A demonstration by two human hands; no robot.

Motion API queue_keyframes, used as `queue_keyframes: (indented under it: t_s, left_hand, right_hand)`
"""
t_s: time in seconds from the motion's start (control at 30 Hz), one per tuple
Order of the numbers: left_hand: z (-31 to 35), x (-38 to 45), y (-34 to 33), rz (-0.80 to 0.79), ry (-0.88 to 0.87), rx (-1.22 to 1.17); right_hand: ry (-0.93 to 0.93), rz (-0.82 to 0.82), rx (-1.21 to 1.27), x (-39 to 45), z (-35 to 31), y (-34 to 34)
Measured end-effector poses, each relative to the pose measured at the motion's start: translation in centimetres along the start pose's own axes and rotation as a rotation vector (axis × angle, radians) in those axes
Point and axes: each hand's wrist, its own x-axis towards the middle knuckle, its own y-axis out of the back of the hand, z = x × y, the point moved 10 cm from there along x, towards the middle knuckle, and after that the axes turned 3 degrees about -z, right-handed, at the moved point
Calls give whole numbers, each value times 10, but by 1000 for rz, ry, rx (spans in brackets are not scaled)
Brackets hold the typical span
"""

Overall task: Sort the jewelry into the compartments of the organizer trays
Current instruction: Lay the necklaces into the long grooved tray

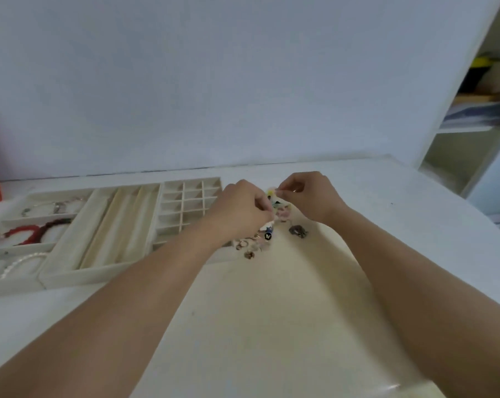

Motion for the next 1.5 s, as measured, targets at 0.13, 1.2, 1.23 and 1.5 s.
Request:
queue_keyframes:
  t_s: [0.13, 1.2, 1.23, 1.5]
  left_hand:
    - [10, 18, -31, -85, 12, 8]
    - [40, 32, 3, 72, -142, -301]
    - [41, 32, 2, 59, -138, -293]
    - [36, 30, -16, -112, -105, -227]
  right_hand:
    - [-27, 30, -78, -1, 20, 11]
    - [-131, -494, 375, -39, 11, 4]
    - [-140, -495, 362, -39, 13, 5]
    - [-251, -508, 371, -44, 31, 14]
